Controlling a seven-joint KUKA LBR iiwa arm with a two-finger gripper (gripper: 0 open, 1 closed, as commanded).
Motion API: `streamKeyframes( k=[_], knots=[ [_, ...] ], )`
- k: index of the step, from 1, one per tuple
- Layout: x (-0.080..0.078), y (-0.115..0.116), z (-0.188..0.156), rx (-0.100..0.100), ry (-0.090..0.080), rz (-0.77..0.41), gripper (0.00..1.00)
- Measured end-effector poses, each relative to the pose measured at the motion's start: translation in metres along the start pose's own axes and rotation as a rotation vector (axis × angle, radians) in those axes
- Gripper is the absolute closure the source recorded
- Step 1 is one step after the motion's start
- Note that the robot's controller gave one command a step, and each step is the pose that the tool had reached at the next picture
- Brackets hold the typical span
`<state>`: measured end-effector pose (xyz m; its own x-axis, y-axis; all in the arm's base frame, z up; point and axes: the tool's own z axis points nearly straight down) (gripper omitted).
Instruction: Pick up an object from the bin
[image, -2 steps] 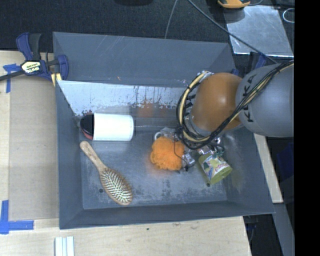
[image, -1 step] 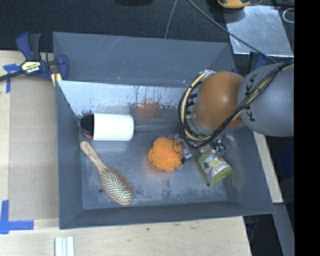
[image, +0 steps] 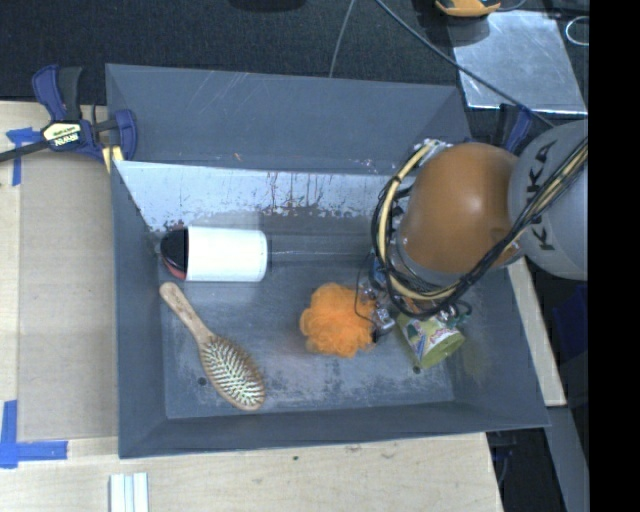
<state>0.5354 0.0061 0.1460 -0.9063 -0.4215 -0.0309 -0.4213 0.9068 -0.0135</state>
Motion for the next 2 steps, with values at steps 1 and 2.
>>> streamKeyframes(
  k=[1,2],
  knots=[
    [-0.047,-0.014,-0.016,0.002,-0.008,0.17,1.0],
    [-0.053,0.067,-0.143,0.002,-0.021,0.192,1.0]
  ],
)
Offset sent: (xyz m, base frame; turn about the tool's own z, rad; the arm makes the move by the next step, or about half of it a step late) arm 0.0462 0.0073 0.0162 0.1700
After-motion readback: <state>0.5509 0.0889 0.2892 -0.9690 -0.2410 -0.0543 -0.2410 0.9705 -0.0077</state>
